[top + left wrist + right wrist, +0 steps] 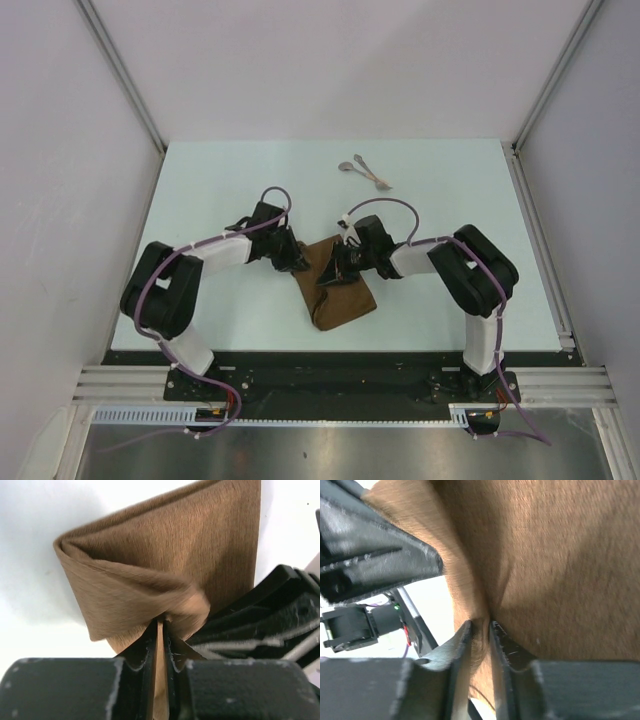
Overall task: Fold the napkin into a case and place the utensils inside
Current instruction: Fold the lower triangle-folded napkin at the center of the board.
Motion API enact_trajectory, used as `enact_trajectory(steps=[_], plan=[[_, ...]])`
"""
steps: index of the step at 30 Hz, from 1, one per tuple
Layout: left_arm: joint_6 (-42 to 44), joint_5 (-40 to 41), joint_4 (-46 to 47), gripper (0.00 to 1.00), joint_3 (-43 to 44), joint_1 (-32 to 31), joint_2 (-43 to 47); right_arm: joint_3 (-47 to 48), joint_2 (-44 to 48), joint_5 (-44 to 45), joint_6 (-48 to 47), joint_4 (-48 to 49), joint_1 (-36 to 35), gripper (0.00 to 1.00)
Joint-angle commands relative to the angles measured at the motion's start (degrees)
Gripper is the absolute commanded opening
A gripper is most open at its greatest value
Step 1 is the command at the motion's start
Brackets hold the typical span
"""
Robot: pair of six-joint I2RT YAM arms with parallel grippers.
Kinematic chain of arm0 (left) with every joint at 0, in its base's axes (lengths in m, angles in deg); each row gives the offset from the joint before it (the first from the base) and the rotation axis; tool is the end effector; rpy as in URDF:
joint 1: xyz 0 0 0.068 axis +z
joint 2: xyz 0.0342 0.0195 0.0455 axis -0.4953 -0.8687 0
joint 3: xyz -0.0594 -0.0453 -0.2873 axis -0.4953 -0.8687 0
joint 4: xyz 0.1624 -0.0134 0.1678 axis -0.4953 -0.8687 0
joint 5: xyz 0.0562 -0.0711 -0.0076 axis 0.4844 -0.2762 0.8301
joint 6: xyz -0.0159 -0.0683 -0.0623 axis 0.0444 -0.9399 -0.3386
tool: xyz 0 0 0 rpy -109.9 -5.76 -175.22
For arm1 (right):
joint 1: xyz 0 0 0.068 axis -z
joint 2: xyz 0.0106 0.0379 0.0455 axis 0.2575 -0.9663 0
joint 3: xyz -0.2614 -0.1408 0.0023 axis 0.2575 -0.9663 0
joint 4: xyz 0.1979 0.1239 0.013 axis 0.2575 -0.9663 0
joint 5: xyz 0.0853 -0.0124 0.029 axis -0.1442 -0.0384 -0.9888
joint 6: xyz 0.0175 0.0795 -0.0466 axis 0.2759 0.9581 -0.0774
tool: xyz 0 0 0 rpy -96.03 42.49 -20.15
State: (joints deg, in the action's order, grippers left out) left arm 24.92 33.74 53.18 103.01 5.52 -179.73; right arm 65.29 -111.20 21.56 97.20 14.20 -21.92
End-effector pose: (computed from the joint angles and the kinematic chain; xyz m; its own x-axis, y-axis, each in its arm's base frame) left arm 0.2881 -0.1593 0.1659 -0.9346 -0.2894 -0.2067 -0.1267 0.8140 -0.5668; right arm 0.2887 0.2802 0.1393 -0.9535 -0.0418 -0.2984 -0.2746 0.5284 0.8034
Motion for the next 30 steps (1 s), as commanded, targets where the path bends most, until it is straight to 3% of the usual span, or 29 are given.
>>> enact_trajectory(steps=[1, 8, 10, 13, 18, 30], plan=[[-0.1, 0.6, 2.3, 0.11, 2.4, -0.9, -1.7, 4.7, 5.9, 4.3, -7.2, -11.1, 0.3, 0.33], [-0.8, 1.0, 3.1, 0.10, 1.3, -1.8, -1.7, 11.5, 14.4, 16.9, -19.8, -34.4, -2.1, 0.48], [-0.7, 1.0, 3.1, 0.10, 1.4, -1.9, -1.7, 12.5, 15.9, 18.6, -20.7, -36.4, -3.7, 0.50], [-0.7, 1.3, 3.0, 0.10, 1.9, -2.0, -2.2, 13.1, 15.8, 15.2, -18.9, -35.1, -7.2, 0.50], [-0.7, 1.5, 2.8, 0.10, 2.4, -2.0, -2.6, 10.6, 13.3, 8.8, -12.0, -24.9, -10.9, 0.49], [-1.2, 2.4, 3.4, 0.09, 1.4, -2.0, -3.7, 12.2, 9.0, 12.9, -12.4, -28.3, -17.6, 0.33]])
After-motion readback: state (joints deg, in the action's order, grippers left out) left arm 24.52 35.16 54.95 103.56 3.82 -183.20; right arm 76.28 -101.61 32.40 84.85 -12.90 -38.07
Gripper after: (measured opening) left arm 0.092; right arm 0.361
